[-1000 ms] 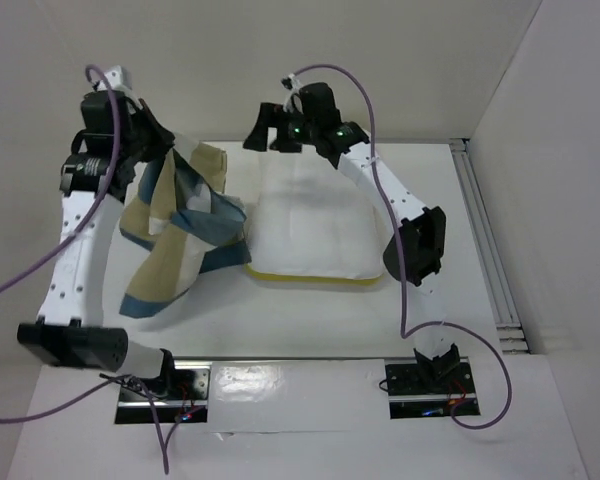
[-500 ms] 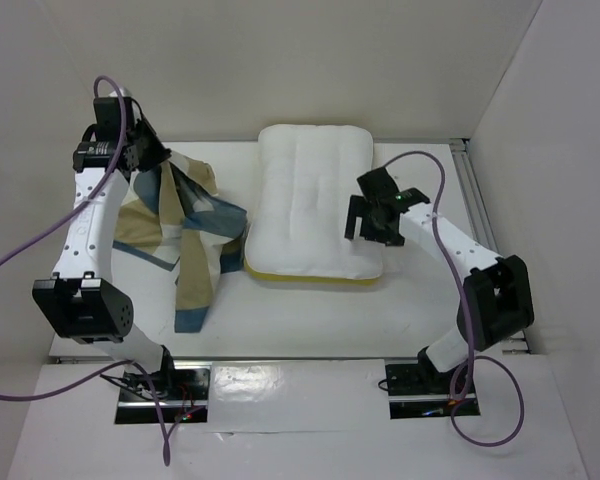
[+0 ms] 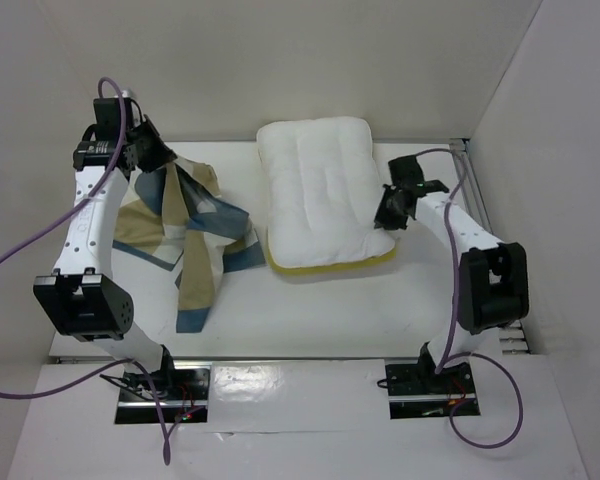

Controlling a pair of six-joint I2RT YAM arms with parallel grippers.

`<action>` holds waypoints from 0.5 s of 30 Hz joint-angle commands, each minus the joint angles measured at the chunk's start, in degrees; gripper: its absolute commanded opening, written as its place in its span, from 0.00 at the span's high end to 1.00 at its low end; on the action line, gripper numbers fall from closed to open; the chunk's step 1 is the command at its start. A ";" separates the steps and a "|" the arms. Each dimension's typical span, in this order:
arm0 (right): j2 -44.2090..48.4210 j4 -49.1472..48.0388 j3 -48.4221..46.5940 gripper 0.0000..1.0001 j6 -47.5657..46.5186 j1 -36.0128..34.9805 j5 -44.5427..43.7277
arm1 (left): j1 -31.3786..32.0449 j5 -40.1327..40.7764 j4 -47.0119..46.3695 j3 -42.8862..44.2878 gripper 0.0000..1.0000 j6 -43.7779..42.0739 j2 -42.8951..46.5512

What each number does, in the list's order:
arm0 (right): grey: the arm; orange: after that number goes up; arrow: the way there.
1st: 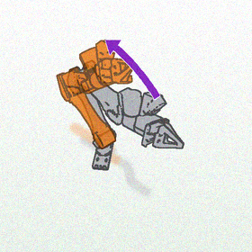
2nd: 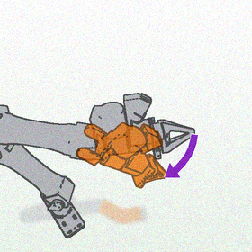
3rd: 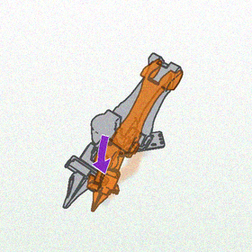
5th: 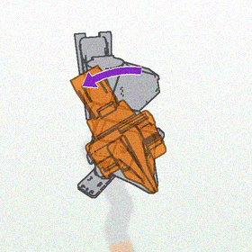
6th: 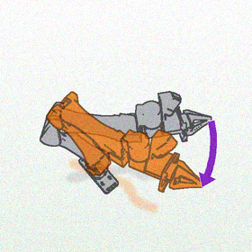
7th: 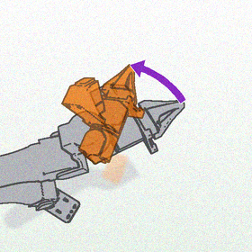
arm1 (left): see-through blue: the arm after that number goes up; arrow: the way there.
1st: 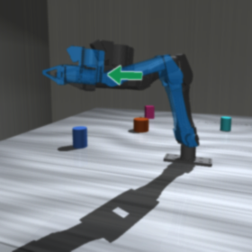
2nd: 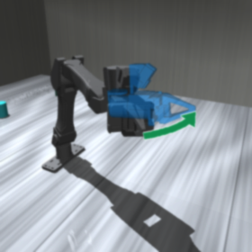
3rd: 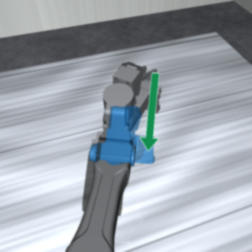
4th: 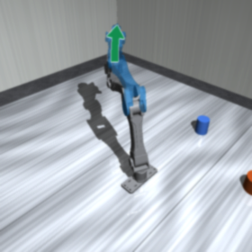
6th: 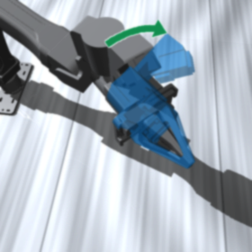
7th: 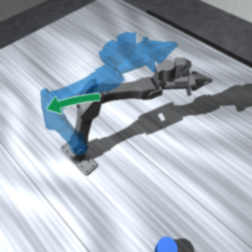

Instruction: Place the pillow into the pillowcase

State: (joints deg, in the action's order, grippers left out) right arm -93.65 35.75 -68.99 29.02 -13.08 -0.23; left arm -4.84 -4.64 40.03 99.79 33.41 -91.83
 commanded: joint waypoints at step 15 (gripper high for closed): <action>39.76 -4.78 20.45 1.00 9.36 13.28 9.70 | -0.34 -5.90 0.14 6.12 1.00 0.69 -2.82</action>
State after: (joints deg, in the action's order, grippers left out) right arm -55.77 39.46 -55.42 31.42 5.56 -3.51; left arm -4.84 -9.21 40.77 103.53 33.41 -93.60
